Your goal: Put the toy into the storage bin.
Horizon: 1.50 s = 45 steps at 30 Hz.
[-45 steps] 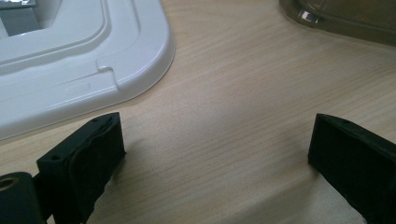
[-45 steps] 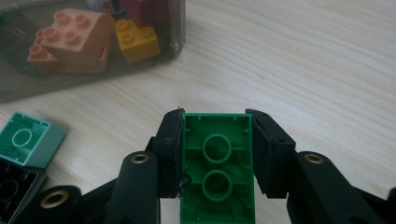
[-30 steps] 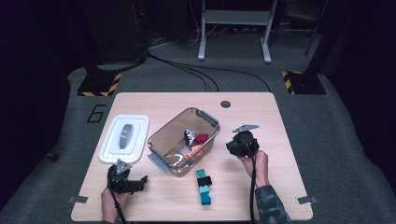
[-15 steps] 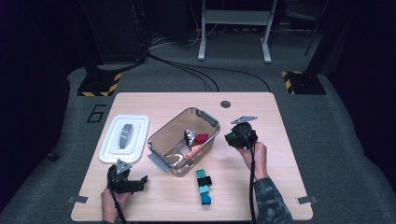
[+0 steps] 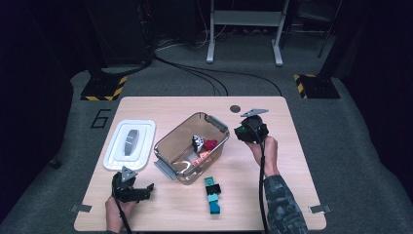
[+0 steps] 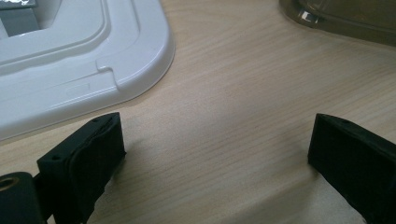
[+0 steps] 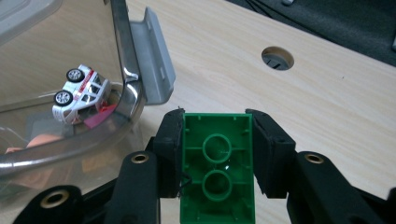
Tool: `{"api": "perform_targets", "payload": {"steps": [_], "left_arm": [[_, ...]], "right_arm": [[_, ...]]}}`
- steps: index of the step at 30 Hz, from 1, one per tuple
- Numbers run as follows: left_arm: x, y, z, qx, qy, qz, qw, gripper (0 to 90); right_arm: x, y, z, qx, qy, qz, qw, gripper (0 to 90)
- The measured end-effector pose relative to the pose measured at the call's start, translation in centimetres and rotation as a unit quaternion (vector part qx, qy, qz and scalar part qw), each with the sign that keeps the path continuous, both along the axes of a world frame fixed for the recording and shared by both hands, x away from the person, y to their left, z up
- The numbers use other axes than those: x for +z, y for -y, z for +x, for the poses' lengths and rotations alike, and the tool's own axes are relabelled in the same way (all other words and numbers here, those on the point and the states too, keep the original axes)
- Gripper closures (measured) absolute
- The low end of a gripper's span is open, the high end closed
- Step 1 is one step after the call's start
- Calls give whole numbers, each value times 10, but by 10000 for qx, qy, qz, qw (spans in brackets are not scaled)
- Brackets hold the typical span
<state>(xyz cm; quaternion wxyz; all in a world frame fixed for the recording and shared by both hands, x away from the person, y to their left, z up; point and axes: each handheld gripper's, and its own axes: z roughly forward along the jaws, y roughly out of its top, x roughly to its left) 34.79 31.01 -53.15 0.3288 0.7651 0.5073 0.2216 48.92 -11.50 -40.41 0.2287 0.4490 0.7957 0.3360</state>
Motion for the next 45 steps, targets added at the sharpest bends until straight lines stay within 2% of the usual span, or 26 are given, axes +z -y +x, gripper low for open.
{"api": "perform_targets", "payload": {"steps": [12, 19, 21, 27, 33, 34, 35, 36, 40, 42, 45], "left_arm": [[0, 0, 0, -1, 0, -2, 10000, 36], [0, 0, 0, 0, -1, -1, 10000, 36], [0, 0, 0, -1, -1, 1, 10000, 37], [0, 0, 0, 1, -2, -1, 10000, 37], [0, 0, 0, -1, 0, 1, 10000, 37], [0, 0, 0, -1, 0, 1, 10000, 37], [0, 0, 0, -2, -1, 2, 10000, 37], [0, 0, 0, 0, -1, 0, 10000, 37], [0, 0, 0, -1, 0, 2, 10000, 37], [0, 0, 0, 0, 2, 1, 10000, 37], [0, 0, 0, -3, 3, 4, 10000, 38]], "right_arm": [[26, -11, 6, 0, 247, -64, 9997, 586], [37, -21, 8, 148, 379, -107, 9991, 586], [39, -25, 8, 186, 358, -101, 9991, 586], [45, -38, 5, 496, 405, -98, 9979, 586], [47, -55, -1, 749, 323, -118, 9966, 585], [46, -59, -1, 874, 379, -126, 9954, 585], [45, -62, -3, 880, 281, -137, 9956, 585], [44, -65, -2, 960, 314, -138, 9948, 585], [40, -75, -4, 1114, 156, -162, 9935, 585], [37, -78, -5, 1186, 22, -226, 9927, 585], [32, -82, -5, 1303, -63, -323, 9909, 584]]}}
